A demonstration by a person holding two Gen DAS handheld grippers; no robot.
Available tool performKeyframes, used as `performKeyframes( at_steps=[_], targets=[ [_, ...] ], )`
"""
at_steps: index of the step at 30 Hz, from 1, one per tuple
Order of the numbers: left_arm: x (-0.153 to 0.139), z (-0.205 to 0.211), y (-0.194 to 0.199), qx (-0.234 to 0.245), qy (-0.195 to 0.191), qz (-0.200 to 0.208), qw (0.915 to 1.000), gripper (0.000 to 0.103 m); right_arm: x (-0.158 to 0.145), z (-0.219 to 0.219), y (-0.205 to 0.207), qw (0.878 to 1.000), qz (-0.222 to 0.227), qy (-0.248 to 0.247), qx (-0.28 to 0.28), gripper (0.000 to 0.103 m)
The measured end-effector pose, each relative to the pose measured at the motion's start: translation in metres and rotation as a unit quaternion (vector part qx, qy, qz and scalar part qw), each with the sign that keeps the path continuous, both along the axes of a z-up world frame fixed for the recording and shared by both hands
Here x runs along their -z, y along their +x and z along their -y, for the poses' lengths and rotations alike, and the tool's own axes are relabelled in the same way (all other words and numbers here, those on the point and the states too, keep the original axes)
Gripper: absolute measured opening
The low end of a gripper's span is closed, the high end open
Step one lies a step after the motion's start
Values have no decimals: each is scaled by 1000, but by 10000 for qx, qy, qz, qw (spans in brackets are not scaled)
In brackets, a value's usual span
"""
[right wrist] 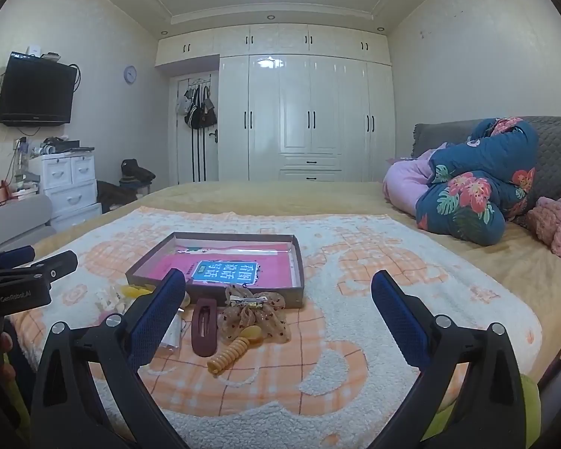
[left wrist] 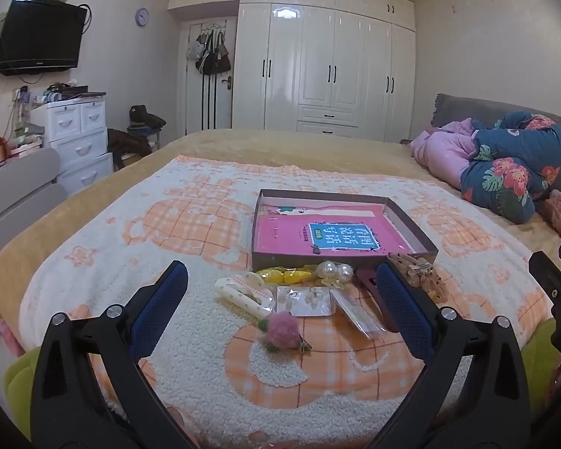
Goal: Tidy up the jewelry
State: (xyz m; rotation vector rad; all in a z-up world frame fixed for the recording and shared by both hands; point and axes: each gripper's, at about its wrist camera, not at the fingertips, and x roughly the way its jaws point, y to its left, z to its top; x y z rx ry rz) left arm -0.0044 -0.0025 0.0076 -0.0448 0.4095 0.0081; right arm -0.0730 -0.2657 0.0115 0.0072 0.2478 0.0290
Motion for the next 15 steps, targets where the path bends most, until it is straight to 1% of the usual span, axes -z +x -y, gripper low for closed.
performKeyframes(
  at_steps=[9, 10, 15],
  targets=[
    [-2, 1, 1, -7, -5, 6, 10000, 93, -2, -3, 9, 10000, 1, -12, -26, 97],
    [-2, 1, 1, -15, 5, 15, 10000, 93, 2, -6, 9, 10000, -3, -23, -38, 97],
    [-1, 0, 1, -7, -3, 20, 10000, 93, 2, -8, 9, 10000, 21, -44, -57, 97]
  ],
)
